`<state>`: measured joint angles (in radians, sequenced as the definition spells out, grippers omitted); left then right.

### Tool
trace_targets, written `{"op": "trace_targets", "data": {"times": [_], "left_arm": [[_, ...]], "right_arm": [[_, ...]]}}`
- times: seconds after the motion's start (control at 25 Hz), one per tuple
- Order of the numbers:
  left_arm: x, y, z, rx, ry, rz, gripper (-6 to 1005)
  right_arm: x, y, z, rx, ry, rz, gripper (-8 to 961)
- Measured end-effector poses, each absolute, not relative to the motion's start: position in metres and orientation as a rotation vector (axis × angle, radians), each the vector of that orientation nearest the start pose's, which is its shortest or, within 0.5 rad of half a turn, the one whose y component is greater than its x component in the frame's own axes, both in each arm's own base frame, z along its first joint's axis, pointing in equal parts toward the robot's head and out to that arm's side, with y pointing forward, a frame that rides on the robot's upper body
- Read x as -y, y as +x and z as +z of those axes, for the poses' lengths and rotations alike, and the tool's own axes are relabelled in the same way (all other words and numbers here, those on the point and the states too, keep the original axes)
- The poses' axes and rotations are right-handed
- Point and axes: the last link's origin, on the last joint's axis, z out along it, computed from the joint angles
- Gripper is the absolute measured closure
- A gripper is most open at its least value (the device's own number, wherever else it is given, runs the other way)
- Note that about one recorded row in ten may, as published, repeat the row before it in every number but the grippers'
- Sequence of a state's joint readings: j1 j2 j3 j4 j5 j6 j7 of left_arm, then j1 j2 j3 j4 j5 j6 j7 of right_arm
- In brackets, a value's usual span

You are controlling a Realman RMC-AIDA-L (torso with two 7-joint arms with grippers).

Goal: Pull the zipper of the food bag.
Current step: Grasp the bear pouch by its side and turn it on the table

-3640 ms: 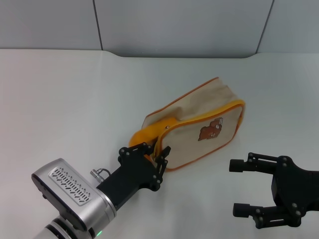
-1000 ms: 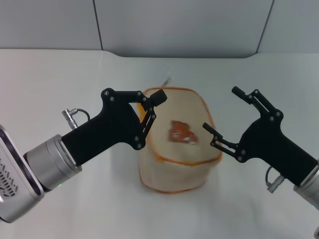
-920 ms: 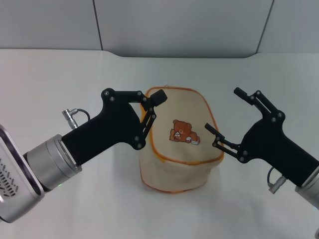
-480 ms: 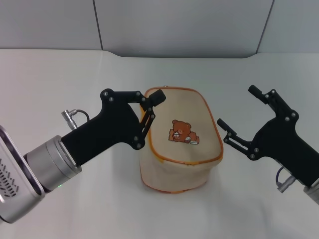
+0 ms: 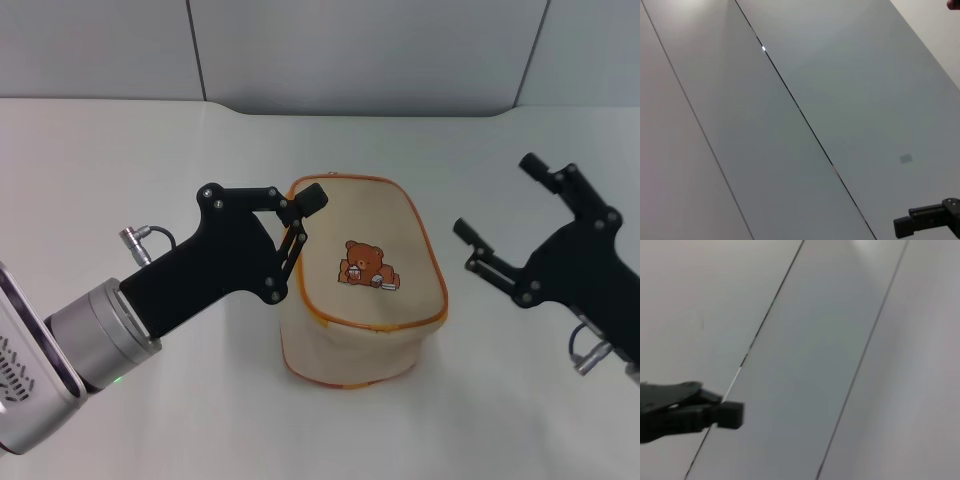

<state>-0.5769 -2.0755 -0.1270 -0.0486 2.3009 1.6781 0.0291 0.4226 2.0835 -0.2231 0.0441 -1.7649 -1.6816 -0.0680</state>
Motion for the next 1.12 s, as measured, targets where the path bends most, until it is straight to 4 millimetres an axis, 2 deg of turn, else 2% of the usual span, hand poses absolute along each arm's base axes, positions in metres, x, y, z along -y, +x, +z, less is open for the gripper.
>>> {"op": "trace_targets", "data": {"times": [0.12, 0.28, 0.4, 0.48, 0.6, 0.68, 0.84, 1.0, 1.12], "left_arm": [[-0.289, -0.226, -0.053, -0.388, -2.126, -1.03, 1001], [-0.289, -0.23, -0.05, -0.363, -2.101, -1.022, 1001], [-0.29, -0.235, -0.046, -0.319, -2.06, -1.002, 1001], [-0.291, -0.239, -0.044, -0.281, -2.037, -0.987, 1001], [-0.292, -0.244, -0.041, -0.18, -1.988, -1.001, 1001], [-0.292, -0.246, -0.04, -0.113, -1.957, -1.014, 1000], [-0.292, -0.248, -0.041, -0.073, -1.952, -1.014, 898], [-0.292, -0.247, -0.042, -0.072, -1.957, -1.019, 746], [-0.291, -0.244, -0.044, -0.07, -1.958, -1.032, 640]], "right_arm": [[-0.266, 0.276, -0.032, 0.12, -1.942, 0.917, 115], [-0.272, 0.281, -0.019, -0.075, -1.93, 1.043, 115], [-0.278, 0.288, 0.002, -0.318, -1.943, 1.209, 115], [-0.284, 0.295, 0.019, -0.549, -1.982, 1.326, 122], [-0.291, 0.299, 0.039, -0.874, -2.092, 1.394, 134], [-0.294, 0.301, 0.047, -1.089, -2.184, 1.366, 141], [-0.299, 0.302, 0.05, -1.429, -2.324, 1.198, 156], [-0.309, 0.301, 0.036, -1.558, -2.403, 0.999, 171], [-0.317, 0.297, 0.017, -1.588, -2.429, 0.882, 182]]}}
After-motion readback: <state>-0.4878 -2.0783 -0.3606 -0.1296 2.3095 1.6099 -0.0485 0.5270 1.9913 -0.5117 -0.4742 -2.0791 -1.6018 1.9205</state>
